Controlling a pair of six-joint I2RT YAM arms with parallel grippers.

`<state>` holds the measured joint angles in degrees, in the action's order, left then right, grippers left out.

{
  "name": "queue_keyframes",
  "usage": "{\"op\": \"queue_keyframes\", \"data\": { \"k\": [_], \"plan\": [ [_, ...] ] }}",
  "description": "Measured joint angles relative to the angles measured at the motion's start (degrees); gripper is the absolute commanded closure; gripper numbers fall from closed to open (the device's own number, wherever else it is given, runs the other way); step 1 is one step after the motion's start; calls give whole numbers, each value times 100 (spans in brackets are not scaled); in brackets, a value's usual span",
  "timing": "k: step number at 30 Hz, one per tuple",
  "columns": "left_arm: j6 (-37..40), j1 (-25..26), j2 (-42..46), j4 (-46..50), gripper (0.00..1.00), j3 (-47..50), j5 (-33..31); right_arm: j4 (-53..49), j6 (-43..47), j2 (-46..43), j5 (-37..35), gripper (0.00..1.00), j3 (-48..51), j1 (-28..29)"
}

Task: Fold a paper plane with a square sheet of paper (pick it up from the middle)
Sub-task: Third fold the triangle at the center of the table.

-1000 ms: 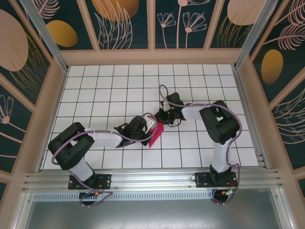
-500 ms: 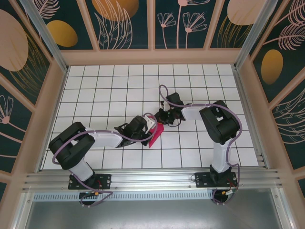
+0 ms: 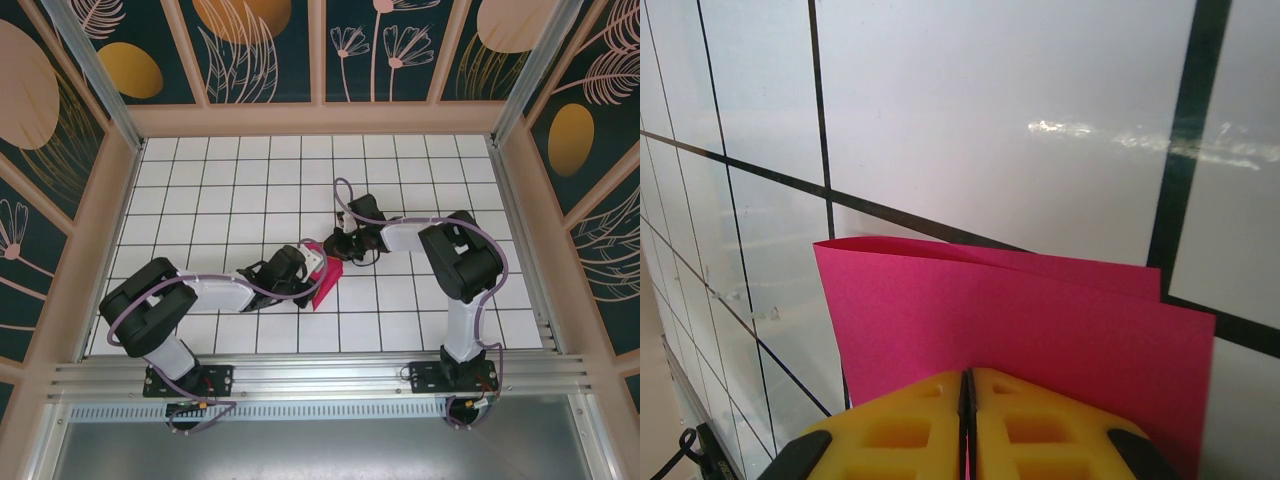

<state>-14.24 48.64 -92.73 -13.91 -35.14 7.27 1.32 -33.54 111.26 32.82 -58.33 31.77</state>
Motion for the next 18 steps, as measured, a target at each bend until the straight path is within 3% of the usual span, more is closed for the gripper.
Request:
{"op": "queue_keyframes", "data": {
  "k": [18],
  "plan": [
    [2, 0, -120, -50, 100, -55, -28, 13, -4, 0, 0, 87, 0, 0]
  ]
}}
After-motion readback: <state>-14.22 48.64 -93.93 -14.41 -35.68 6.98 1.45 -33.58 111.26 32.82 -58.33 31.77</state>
